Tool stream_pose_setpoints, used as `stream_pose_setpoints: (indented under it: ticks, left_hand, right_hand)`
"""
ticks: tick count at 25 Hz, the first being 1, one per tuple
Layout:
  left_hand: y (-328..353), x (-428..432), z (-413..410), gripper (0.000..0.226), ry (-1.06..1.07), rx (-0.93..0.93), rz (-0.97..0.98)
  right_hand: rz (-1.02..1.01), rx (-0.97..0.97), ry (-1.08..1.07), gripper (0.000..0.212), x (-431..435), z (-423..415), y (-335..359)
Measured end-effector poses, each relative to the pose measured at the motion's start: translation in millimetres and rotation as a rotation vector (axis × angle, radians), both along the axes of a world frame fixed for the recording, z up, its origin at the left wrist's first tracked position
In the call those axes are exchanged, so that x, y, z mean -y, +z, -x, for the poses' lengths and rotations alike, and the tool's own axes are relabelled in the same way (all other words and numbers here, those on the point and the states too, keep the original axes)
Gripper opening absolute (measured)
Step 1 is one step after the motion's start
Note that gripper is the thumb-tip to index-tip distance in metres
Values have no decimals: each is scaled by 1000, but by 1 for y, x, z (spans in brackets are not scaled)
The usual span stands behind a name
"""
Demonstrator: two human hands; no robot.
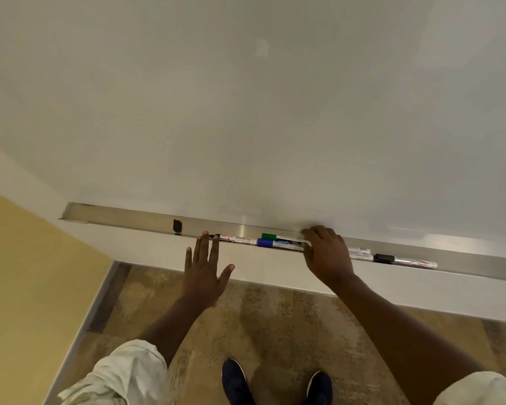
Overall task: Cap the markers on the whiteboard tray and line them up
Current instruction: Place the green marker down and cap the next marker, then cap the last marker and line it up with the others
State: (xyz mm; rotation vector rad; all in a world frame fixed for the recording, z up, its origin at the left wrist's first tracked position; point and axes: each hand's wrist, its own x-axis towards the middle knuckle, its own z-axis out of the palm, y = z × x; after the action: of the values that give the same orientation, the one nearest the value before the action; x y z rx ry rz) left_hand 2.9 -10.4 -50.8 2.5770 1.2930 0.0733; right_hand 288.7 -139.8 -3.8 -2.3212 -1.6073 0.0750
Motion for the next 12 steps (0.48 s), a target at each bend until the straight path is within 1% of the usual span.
stream_pose_setpoints:
  ticks: [3, 5, 7, 9, 12]
  left_hand:
    - [10, -18, 16, 86, 91, 6, 0]
    - [19, -35, 26, 80, 183, 30, -12]
    - [29, -56, 32, 67, 284, 56, -45]
    - [34, -76, 38, 50, 397, 73, -48]
    - [36, -99, 43, 36, 492, 67, -43]
  right_hand:
    - [4, -41, 116, 29, -36, 39, 5]
    - [10, -44, 196, 29, -59, 64, 6]
    - [39, -29, 248, 32, -80, 86, 6]
    - [116, -2, 288, 34, -96, 103, 3]
    - [218, 135, 328, 29, -107, 116, -5]
